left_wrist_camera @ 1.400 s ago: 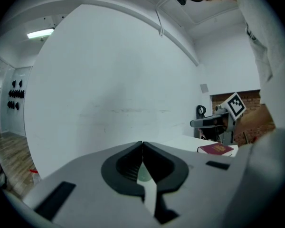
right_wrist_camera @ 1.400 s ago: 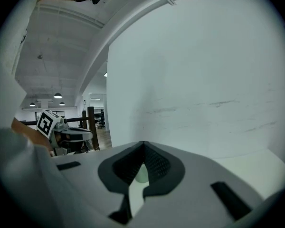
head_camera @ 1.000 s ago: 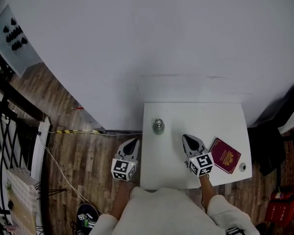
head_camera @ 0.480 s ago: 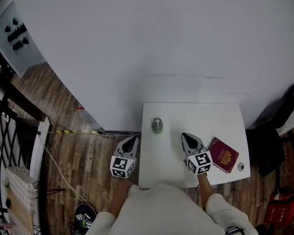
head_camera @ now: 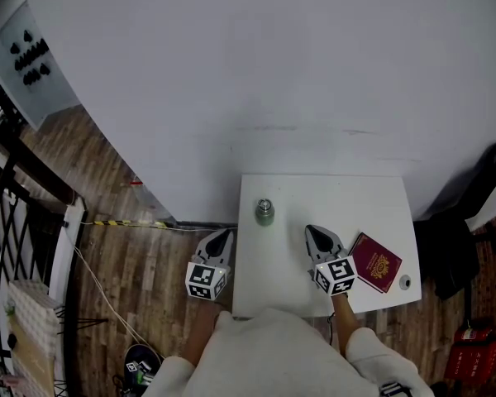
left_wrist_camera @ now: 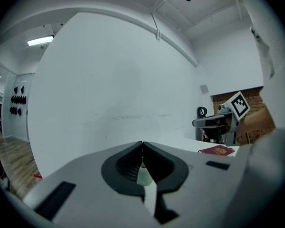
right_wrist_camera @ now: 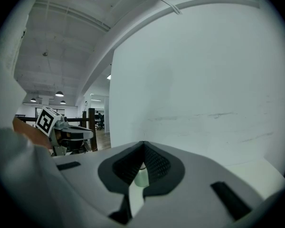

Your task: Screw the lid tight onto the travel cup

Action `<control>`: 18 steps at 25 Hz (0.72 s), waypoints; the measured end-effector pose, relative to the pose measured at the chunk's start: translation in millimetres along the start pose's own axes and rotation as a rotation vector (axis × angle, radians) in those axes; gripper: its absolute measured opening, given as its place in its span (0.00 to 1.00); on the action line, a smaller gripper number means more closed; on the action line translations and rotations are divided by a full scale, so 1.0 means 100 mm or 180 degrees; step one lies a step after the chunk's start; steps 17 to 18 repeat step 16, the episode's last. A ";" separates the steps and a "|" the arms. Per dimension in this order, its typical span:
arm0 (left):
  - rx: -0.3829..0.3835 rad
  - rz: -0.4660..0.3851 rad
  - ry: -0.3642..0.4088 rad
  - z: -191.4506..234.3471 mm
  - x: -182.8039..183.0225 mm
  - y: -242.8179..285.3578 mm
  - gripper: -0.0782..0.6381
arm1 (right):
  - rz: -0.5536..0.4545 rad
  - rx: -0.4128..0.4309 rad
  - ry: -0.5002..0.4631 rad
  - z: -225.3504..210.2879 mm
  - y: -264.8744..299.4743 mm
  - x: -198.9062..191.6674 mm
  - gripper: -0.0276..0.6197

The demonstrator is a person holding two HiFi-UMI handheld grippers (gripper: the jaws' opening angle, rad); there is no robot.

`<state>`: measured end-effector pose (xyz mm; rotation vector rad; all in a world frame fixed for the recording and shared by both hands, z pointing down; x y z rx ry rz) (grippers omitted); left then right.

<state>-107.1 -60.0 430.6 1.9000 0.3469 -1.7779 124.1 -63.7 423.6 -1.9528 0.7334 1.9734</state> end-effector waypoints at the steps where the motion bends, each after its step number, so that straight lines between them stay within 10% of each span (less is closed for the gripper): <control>1: -0.0003 0.0005 -0.0005 -0.01 -0.01 0.00 0.12 | 0.0002 0.0002 0.0002 0.01 0.00 -0.01 0.04; 18: -0.0047 0.0035 -0.0016 -0.07 -0.07 0.03 0.12 | 0.0024 0.0035 0.0001 0.04 0.00 -0.04 0.04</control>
Point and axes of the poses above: the fingertips, and each gripper's own axes: y forward along the fingers, z to its left, x out of its top, the point moved 2 cm from there along -y, backward along the fingers
